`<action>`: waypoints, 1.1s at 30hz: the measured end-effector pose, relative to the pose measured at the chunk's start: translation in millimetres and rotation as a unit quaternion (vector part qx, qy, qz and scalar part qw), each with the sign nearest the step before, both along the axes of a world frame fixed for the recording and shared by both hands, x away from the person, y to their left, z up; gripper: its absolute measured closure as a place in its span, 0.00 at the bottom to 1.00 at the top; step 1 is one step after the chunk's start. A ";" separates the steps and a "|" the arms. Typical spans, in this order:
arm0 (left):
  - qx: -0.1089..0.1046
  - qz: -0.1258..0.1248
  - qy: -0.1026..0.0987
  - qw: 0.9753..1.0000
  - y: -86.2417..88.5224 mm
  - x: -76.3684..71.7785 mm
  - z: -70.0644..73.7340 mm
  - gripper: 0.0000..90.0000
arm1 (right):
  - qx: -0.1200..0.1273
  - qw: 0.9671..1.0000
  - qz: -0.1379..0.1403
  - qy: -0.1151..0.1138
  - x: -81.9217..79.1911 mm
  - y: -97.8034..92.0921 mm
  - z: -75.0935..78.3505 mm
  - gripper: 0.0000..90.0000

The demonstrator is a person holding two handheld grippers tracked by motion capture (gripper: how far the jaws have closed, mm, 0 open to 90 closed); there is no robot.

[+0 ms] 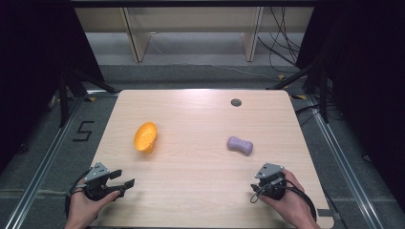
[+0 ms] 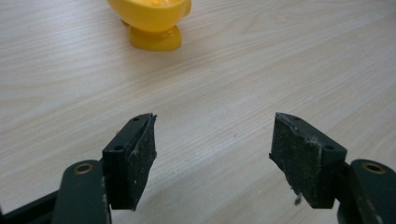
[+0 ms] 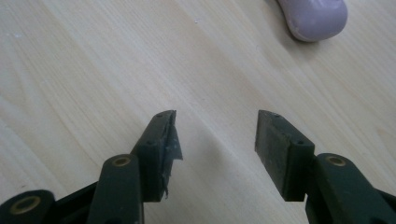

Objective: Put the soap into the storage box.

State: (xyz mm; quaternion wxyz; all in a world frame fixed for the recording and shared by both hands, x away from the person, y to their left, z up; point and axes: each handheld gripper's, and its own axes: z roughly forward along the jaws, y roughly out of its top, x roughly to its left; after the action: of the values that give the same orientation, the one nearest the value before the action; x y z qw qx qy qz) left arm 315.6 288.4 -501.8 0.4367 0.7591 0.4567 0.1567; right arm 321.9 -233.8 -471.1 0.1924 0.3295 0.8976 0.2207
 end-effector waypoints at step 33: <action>0.004 -0.011 -0.010 1.000 2.0 0.2 -1.2 0.34 | -0.148 0.974 0.136 0.101 176.6 57.9 24.7 0.43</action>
State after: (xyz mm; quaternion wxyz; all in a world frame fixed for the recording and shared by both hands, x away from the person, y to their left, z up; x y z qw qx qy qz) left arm 315.8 290.5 -503.0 0.4399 0.7643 0.4429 0.1617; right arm 498.5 -175.9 -446.4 0.1157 0.1931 0.9715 0.0745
